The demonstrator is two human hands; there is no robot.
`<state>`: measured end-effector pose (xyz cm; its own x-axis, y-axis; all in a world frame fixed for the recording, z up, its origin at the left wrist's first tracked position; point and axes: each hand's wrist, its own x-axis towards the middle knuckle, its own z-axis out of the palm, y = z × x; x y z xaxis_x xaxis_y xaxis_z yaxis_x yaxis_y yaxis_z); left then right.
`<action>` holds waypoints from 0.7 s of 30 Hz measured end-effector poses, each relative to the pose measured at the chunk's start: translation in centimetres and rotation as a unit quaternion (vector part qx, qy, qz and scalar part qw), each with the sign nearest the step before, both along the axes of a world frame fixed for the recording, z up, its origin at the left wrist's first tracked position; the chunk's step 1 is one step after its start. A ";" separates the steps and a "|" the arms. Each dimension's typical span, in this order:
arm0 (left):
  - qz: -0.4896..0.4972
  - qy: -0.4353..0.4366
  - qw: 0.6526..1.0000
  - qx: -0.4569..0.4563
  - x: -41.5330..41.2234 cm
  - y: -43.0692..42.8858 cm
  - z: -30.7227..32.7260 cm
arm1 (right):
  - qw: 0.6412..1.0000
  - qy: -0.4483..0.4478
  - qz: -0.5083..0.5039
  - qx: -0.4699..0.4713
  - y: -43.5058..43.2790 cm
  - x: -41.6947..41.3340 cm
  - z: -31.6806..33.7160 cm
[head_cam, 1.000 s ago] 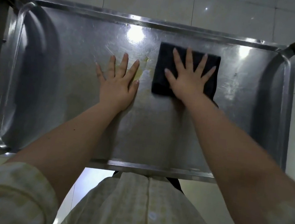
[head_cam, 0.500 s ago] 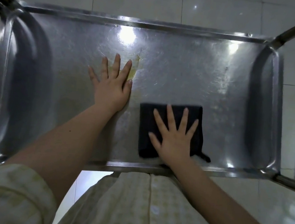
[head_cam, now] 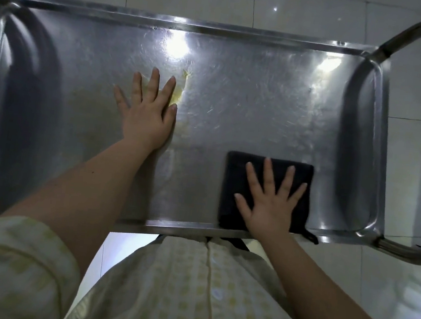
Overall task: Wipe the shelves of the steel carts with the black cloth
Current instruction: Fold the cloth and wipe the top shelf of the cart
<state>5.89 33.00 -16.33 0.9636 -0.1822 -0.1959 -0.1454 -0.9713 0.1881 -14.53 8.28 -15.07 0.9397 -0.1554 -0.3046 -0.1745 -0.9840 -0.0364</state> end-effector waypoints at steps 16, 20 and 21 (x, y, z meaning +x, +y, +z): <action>-0.031 0.005 0.999 0.024 0.4 3.3 1.6 | 0.989 -0.036 0.142 0.017 5.2 1.4 -0.2; -0.009 0.036 0.998 0.048 0.6 10.4 1.5 | 0.992 -0.032 0.118 0.014 9.0 2.8 0.1; -0.008 0.039 0.998 0.053 0.8 11.8 1.5 | 0.992 -0.028 0.126 0.018 10.7 3.8 0.1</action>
